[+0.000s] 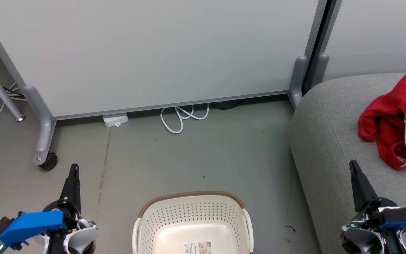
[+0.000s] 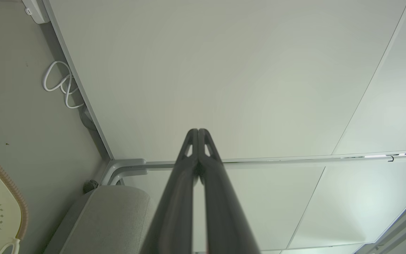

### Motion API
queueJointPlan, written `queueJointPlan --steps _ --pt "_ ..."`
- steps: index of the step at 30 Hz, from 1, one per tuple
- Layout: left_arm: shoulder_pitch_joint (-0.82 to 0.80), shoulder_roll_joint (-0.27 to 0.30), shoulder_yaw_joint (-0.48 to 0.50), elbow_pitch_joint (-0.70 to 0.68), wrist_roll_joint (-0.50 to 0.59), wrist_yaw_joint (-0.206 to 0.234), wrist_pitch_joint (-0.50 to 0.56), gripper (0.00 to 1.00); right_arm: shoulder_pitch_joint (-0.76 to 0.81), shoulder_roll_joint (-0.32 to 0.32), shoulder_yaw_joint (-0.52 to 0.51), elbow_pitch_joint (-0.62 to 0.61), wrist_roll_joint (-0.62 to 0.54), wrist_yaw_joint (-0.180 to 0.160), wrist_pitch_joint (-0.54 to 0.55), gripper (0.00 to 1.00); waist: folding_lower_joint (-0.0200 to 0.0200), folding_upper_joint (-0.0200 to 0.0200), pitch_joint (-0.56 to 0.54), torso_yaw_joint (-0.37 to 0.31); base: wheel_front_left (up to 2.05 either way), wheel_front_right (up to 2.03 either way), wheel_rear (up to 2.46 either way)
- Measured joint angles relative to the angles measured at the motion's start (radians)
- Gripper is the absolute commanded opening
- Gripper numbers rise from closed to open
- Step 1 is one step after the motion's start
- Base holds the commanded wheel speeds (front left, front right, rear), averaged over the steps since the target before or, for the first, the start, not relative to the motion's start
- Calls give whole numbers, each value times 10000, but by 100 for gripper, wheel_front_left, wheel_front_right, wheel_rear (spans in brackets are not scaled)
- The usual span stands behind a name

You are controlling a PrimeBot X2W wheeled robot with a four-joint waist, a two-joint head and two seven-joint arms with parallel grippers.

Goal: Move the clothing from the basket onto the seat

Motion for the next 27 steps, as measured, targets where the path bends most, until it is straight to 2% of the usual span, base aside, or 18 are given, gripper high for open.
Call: queueJointPlan --steps 27 --pt "0 0 0 0 0 -2 0 0 -1 0 0 0 0 0 0 0 0 0 0 0 0 0 0"
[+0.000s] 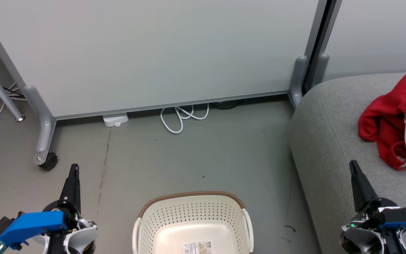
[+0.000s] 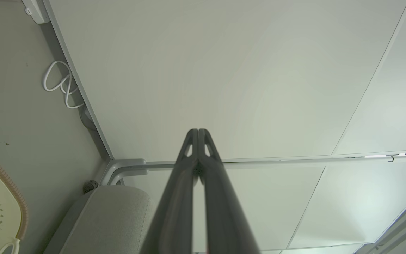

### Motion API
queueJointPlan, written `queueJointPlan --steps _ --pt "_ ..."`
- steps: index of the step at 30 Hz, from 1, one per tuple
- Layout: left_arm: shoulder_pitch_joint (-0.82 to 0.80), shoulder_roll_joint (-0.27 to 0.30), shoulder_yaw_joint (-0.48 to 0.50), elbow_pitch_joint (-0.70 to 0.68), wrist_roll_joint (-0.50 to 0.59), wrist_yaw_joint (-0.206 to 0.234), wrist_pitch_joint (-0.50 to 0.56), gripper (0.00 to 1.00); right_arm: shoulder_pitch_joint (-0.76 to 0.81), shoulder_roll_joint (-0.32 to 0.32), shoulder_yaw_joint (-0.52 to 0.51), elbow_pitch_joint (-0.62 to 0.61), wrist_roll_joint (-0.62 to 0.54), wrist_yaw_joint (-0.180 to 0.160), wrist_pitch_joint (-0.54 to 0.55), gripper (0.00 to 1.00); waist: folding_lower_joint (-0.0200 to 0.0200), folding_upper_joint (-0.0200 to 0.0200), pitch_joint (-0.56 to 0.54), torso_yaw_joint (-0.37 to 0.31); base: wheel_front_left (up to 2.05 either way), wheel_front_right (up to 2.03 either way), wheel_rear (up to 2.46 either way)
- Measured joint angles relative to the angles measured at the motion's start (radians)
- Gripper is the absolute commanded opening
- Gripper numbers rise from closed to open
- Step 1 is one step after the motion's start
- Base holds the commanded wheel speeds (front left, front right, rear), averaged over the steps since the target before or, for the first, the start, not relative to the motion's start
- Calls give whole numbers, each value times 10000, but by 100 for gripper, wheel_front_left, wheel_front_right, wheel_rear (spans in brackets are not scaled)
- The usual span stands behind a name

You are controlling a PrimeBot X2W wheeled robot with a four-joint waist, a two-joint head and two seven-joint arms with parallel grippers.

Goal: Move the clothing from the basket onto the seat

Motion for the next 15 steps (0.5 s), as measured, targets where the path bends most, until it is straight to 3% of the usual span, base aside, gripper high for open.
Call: queueJointPlan --steps 15 --pt "0 0 0 -2 0 0 0 0 0 0 2 0 2 0 0 0 0 0 0 0 0 0 0"
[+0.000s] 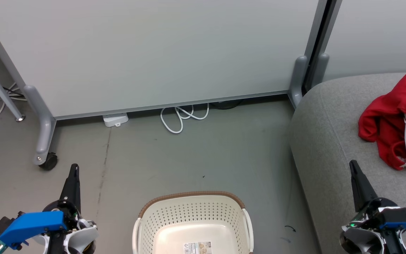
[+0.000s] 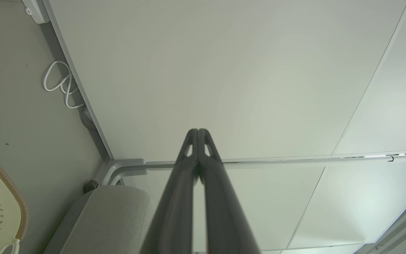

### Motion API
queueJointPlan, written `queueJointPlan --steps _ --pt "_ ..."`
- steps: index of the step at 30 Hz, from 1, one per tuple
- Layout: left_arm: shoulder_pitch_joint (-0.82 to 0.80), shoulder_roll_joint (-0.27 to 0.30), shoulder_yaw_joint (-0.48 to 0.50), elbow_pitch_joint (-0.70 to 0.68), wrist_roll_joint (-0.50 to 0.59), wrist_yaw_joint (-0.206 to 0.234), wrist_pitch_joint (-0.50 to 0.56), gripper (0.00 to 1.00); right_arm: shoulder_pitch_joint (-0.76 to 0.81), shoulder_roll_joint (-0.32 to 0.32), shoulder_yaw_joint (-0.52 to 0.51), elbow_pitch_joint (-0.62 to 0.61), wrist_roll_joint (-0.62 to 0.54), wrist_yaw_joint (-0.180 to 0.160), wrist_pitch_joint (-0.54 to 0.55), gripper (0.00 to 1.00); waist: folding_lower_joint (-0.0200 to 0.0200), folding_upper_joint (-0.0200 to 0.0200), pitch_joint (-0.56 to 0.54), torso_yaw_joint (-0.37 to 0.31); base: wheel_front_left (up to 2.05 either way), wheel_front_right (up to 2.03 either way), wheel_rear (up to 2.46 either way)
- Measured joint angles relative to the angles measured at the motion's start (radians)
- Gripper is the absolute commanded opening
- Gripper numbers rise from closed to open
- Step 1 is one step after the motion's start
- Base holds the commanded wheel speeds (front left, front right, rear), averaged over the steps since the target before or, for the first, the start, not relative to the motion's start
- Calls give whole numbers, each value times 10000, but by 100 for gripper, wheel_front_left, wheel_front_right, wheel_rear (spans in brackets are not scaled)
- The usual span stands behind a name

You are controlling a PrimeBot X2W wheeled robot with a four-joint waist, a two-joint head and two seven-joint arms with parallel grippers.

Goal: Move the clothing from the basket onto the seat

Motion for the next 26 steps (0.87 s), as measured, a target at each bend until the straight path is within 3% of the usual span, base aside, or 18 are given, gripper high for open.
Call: queueJointPlan --steps 26 --pt "0 0 0 0 0 0 0 0 0 0 0 0 0 0 0 0 0 0 0 0 0 0 0"
